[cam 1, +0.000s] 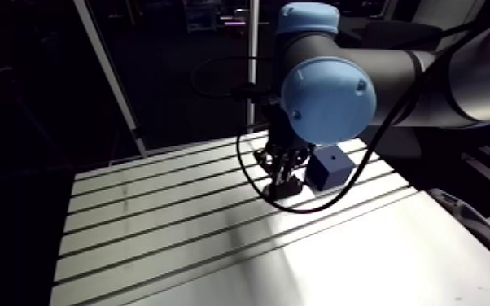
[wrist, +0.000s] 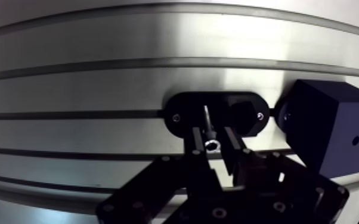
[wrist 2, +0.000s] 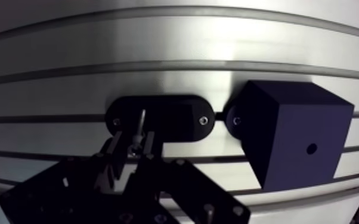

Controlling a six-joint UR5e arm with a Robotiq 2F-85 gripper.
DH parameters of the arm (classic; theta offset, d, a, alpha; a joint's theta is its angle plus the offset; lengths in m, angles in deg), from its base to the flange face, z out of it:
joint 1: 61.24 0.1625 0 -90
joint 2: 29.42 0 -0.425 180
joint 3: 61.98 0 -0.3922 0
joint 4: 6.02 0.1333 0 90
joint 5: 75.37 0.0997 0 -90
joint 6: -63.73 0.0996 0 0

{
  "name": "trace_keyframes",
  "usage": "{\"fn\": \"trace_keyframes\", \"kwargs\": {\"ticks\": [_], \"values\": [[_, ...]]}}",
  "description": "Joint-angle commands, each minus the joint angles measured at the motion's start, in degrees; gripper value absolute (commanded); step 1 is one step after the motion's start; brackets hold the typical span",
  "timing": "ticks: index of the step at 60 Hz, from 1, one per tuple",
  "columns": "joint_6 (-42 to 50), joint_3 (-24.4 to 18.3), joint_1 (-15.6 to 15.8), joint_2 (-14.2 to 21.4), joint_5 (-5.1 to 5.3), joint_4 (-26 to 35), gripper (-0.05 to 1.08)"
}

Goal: Pick up the M10 bolt and insert it into the hole until fully seated.

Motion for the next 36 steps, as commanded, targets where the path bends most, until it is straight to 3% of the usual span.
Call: {"fn": "trace_keyframes", "kwargs": {"ticks": [1, 36], "values": [[0.0, 0.1, 0.0, 0.0, 0.07, 0.0, 0.69], [0.0, -0.1, 0.0, 0.1, -0.09, 0.2, 0.76]]}}
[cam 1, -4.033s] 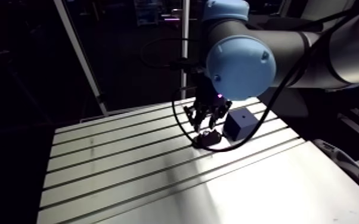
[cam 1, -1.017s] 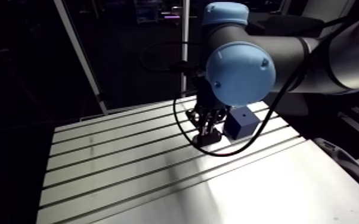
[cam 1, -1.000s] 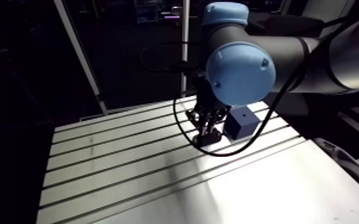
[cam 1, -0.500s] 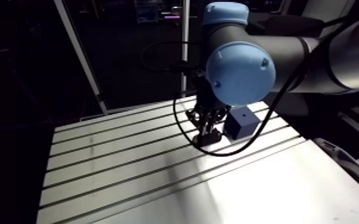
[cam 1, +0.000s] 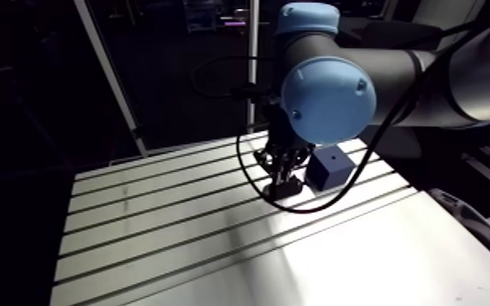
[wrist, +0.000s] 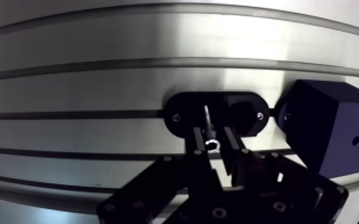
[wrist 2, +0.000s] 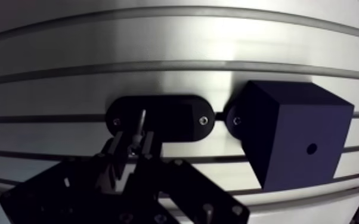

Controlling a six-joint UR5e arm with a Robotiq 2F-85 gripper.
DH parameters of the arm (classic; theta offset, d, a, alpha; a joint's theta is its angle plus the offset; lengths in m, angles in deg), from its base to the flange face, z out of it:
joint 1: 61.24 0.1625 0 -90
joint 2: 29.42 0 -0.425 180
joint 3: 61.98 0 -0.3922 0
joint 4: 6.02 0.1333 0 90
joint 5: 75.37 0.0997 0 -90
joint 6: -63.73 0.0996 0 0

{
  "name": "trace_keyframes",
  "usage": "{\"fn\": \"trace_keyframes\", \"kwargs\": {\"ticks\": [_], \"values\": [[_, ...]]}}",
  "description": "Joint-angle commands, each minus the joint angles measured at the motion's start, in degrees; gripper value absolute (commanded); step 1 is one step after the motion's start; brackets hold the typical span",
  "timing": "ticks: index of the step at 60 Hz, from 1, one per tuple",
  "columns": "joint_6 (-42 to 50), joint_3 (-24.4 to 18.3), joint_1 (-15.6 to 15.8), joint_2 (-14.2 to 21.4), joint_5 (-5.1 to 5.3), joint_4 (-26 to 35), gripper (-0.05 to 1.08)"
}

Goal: Pick up the M10 bolt and insert it into the hole until fully seated.

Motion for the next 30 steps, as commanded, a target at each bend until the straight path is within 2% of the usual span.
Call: {"fn": "trace_keyframes", "kwargs": {"ticks": [1, 30], "values": [[0.0, -0.1, 0.0, 0.1, -0.09, 0.1, 0.76], [0.1, -1.7, 0.1, 0.7, 0.16, 1.7, 0.94]]}}
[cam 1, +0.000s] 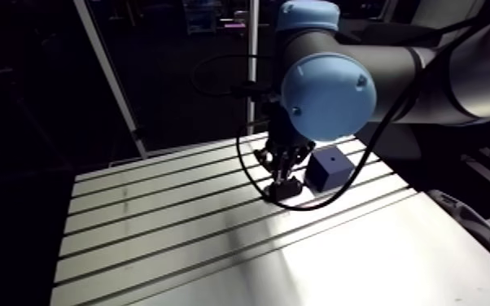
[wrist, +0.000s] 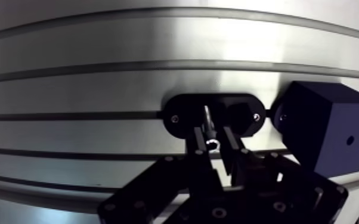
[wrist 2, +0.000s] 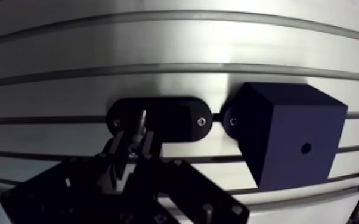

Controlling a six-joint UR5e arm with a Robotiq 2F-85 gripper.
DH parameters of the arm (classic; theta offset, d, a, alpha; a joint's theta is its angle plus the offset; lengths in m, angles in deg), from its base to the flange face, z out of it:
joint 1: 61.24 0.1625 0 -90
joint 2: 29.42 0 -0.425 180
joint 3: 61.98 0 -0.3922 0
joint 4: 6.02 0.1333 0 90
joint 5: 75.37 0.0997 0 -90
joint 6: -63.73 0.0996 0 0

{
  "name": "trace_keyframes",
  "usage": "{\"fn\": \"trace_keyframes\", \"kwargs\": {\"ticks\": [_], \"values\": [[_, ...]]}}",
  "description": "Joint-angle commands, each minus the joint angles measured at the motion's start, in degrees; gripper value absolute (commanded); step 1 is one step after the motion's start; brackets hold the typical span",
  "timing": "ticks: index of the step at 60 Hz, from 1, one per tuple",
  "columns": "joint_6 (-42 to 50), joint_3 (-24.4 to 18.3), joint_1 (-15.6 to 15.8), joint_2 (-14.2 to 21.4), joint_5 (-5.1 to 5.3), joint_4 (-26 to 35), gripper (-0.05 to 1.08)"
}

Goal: Pick up the M10 bolt and insert it into the hole until fully seated.

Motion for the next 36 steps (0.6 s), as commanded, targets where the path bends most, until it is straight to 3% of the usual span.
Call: {"fn": "trace_keyframes", "kwargs": {"ticks": [1, 11, 23, 26, 36], "values": [[0.1, -1.1, 0.1, 0.4, 0.14, 1.2, 0.94], [0.0, -3.1, 0.2, 1.0, 0.39, 3.9, 0.98], [0.0, -7.2, 0.4, 2.5, 2.05, 9.0, 1.06], [0.1, -8.1, 0.4, 2.6, 2.07, 9.9, 1.07], [0.9, -15.2, 0.4, 2.9, 1.39, 21.1, 1.08]]}}
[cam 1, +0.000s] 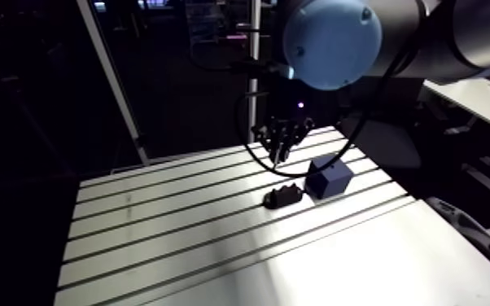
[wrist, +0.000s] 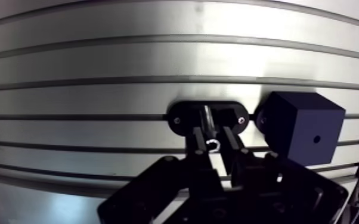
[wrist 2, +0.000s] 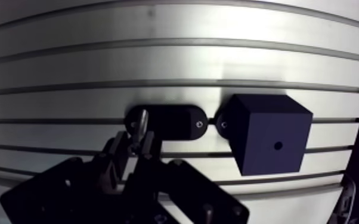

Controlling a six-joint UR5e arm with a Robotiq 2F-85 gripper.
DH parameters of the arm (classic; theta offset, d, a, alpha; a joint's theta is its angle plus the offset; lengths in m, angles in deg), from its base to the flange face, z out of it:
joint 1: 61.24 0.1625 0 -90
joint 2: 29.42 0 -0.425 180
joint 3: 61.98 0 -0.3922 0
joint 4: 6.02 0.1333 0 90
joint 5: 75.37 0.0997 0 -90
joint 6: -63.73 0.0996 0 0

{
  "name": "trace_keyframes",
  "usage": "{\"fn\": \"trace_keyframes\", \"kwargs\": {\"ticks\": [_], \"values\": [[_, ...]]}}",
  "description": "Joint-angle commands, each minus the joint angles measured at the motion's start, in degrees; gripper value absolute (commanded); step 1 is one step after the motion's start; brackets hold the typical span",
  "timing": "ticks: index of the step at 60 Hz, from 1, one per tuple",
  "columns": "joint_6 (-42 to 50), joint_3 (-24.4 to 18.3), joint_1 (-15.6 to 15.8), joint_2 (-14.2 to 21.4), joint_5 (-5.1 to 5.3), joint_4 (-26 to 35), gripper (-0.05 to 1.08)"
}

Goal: Pick up the M10 bolt and insert it into the hole until fully seated.

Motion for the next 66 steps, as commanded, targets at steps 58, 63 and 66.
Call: {"fn": "trace_keyframes", "kwargs": {"ticks": [58, 63, 66], "values": [[1.1, -20.3, -5.0, -3.7, -5.33, 28.0, 1.08], [1.1, -20.2, -5.8, -4.5, -5.41, 28.6, 1.08], [1.1, -20.2, -6.4, -4.9, -5.41, 28.8, 1.08]]}}
